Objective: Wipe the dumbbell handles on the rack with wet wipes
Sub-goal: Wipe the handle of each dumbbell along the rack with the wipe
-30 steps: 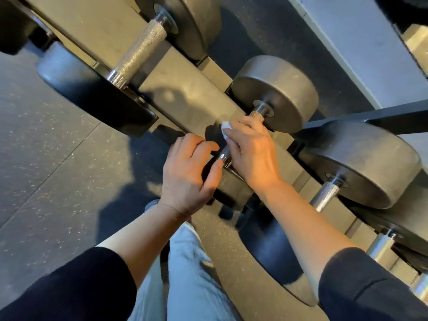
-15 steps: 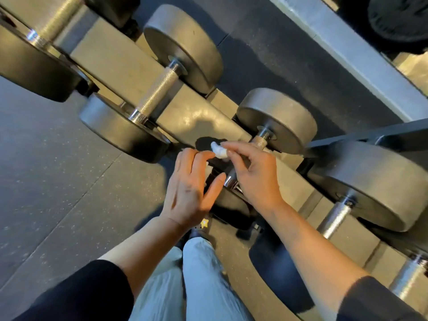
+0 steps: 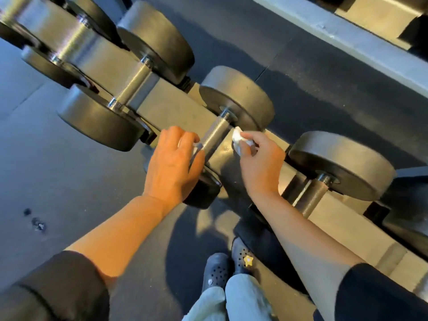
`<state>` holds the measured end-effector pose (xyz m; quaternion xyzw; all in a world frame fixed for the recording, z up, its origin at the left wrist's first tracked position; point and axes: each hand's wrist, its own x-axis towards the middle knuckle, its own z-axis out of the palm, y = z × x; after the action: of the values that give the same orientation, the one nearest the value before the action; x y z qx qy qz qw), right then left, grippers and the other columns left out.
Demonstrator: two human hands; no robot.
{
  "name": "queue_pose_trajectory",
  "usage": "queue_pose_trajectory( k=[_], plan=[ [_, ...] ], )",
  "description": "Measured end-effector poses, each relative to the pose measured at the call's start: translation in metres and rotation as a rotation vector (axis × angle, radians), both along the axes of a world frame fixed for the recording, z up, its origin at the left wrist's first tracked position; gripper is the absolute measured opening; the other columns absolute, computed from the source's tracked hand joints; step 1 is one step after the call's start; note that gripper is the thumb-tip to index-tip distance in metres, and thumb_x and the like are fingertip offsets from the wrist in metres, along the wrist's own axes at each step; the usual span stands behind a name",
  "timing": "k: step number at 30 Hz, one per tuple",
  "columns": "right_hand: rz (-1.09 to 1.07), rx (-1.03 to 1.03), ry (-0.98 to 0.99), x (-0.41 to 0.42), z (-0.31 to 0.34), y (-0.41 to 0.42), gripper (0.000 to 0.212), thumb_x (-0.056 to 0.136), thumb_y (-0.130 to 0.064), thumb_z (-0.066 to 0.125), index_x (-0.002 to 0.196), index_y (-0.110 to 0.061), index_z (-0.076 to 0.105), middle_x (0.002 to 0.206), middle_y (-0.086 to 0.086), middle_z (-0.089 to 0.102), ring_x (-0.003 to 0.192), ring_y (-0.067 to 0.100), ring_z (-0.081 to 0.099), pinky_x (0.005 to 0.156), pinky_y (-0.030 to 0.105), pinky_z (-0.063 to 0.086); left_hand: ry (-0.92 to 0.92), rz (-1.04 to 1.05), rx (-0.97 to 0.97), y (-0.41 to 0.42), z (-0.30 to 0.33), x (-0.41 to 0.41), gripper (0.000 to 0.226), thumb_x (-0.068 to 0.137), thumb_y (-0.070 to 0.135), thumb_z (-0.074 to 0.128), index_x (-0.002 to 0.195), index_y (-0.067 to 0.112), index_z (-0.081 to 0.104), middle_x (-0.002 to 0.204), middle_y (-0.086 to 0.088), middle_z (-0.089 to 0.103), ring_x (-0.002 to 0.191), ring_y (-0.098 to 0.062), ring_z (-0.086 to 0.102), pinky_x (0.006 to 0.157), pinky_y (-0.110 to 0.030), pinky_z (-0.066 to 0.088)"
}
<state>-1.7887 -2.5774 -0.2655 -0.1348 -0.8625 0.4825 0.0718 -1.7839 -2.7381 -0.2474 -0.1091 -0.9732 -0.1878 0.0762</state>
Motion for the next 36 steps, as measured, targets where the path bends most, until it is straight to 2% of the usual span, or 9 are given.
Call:
queue_pose_trajectory(
  k=[3, 6, 10, 15, 18, 21, 25, 28, 36],
  plan=[
    [-0.098, 0.010, 0.038, -0.012, -0.009, -0.011, 0.017, 0.087, -0.006, 0.063, 0.103, -0.010, 0.067, 0.103, 0.004, 0.065, 0.089, 0.002, 0.054, 0.074, -0.002, 0.038, 0.006, -0.055, -0.027, -0.001, -0.005, -0.002, 0.025, 0.084, 0.026, 0.058, 0.099, 0.007, 0.060, 0.095, -0.013, 0.056, 0.085, -0.027, 0.049, 0.066, -0.032, 0.043],
    [-0.123, -0.041, 0.074, -0.018, -0.017, -0.028, 0.017, 0.085, -0.003, 0.064, 0.101, -0.008, 0.067, 0.101, 0.002, 0.066, 0.090, 0.000, 0.056, 0.076, -0.001, 0.039, 0.003, -0.040, 0.005, -0.005, -0.007, -0.001, 0.022, 0.082, 0.024, 0.062, 0.097, 0.008, 0.060, 0.094, -0.011, 0.055, 0.085, -0.021, 0.043, 0.064, -0.030, 0.042],
    [-0.147, -0.121, 0.043, -0.026, -0.026, -0.042, 0.015, 0.080, 0.000, 0.067, 0.092, -0.009, 0.066, 0.094, 0.000, 0.068, 0.086, -0.001, 0.059, 0.077, 0.007, 0.046, -0.037, -0.026, -0.027, -0.005, -0.006, -0.002, 0.018, 0.080, 0.020, 0.064, 0.094, 0.009, 0.060, 0.091, -0.009, 0.053, 0.082, -0.021, 0.044, 0.062, -0.029, 0.039],
    [0.065, -0.238, -0.095, 0.007, -0.033, -0.048, 0.019, 0.077, 0.004, 0.064, 0.082, -0.014, 0.067, 0.085, -0.001, 0.064, 0.077, 0.003, 0.059, 0.071, 0.020, 0.051, -0.074, 0.029, -0.048, -0.002, -0.005, -0.002, 0.018, 0.082, 0.023, 0.059, 0.092, 0.008, 0.061, 0.087, -0.010, 0.052, 0.078, -0.024, 0.047, 0.058, -0.034, 0.043],
    [0.159, -0.264, -0.112, 0.023, -0.035, -0.048, 0.020, 0.075, 0.010, 0.061, 0.079, -0.009, 0.069, 0.081, 0.000, 0.065, 0.076, 0.000, 0.060, 0.070, 0.013, 0.049, -0.076, 0.042, -0.057, 0.000, -0.005, -0.002, 0.021, 0.086, 0.028, 0.052, 0.092, 0.009, 0.060, 0.085, -0.008, 0.051, 0.077, -0.023, 0.046, 0.059, -0.032, 0.041],
    [-0.006, -0.239, -0.026, 0.016, -0.030, -0.041, 0.016, 0.083, 0.002, 0.061, 0.090, -0.010, 0.069, 0.090, 0.000, 0.064, 0.083, 0.006, 0.061, 0.072, 0.017, 0.051, -0.079, 0.047, -0.065, -0.001, -0.006, -0.002, 0.025, 0.086, 0.030, 0.045, 0.091, 0.010, 0.060, 0.084, -0.006, 0.050, 0.076, -0.019, 0.043, 0.059, -0.029, 0.037],
    [-0.126, -0.101, 0.183, -0.013, -0.020, -0.035, 0.019, 0.086, -0.003, 0.062, 0.105, -0.001, 0.067, 0.109, 0.000, 0.059, 0.100, -0.004, 0.056, 0.082, 0.006, 0.045, -0.078, 0.073, -0.057, 0.000, -0.006, -0.002, 0.026, 0.087, 0.029, 0.045, 0.093, 0.010, 0.061, 0.085, -0.006, 0.052, 0.076, -0.019, 0.044, 0.061, -0.029, 0.038],
    [-0.095, -0.135, 0.156, -0.024, -0.020, -0.039, 0.023, 0.084, 0.005, 0.062, 0.106, 0.000, 0.066, 0.110, -0.001, 0.055, 0.100, -0.017, 0.051, 0.082, 0.003, 0.043, -0.086, 0.076, -0.056, 0.000, -0.006, -0.002, 0.025, 0.088, 0.028, 0.044, 0.092, 0.010, 0.061, 0.085, -0.007, 0.052, 0.076, -0.020, 0.045, 0.061, -0.030, 0.041],
    [0.105, -0.197, -0.044, 0.003, -0.026, -0.048, 0.013, 0.081, 0.003, 0.066, 0.092, -0.002, 0.071, 0.099, -0.004, 0.057, 0.087, -0.006, 0.057, 0.071, 0.012, 0.051, -0.102, 0.072, -0.049, -0.001, -0.006, -0.002, 0.022, 0.087, 0.026, 0.045, 0.085, 0.009, 0.058, 0.081, -0.007, 0.048, 0.075, -0.021, 0.043, 0.059, -0.032, 0.039]
  ],
)
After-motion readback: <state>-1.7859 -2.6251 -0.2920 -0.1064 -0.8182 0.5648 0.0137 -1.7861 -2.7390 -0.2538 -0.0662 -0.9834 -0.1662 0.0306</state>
